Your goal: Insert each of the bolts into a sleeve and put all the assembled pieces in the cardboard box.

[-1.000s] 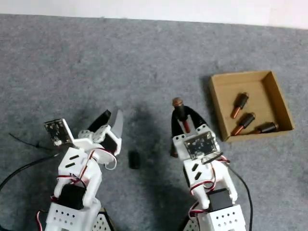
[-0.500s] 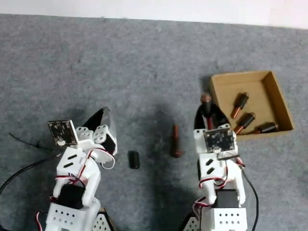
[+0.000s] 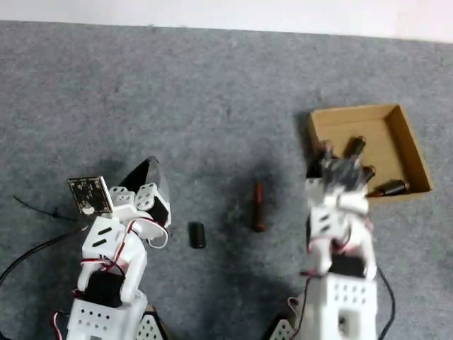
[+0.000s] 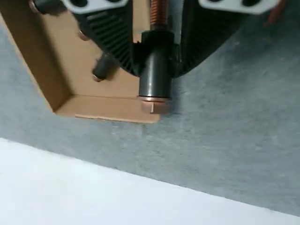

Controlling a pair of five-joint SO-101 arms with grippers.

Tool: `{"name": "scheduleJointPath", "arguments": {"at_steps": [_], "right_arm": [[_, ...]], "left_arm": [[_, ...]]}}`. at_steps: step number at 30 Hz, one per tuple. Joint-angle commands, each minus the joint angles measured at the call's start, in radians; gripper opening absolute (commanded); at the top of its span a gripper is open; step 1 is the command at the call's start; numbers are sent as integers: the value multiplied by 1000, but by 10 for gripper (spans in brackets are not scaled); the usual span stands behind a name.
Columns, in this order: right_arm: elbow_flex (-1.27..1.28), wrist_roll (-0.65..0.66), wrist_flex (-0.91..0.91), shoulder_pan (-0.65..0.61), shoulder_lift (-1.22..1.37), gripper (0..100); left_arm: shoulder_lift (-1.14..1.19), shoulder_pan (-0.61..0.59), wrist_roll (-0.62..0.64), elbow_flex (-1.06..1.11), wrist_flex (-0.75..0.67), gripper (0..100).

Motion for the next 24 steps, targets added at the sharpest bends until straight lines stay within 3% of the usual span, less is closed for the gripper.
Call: {"name": "scheduleJointPath", "arguments": {"at_steps": [1, 6, 12, 16, 22, 24], "right_arm": [[-344, -132, -39, 97, 412, 5], [-650, -354, -33, 194, 803, 5], [-768, -382, -35, 194, 1027, 7], [-771, -491, -39, 199, 1122, 12], [-773, -453, -35, 176, 1193, 221], [-771, -437, -33, 159, 1182, 245]], "left_arm": [[-13, -12, -6, 19, -18, 6], [-12, -12, -8, 19, -17, 6], [-12, -12, -8, 19, -17, 6], [-12, -12, -8, 19, -17, 6], [-12, -12, -8, 19, -18, 7], [-12, -12, -8, 19, -18, 7]]}}
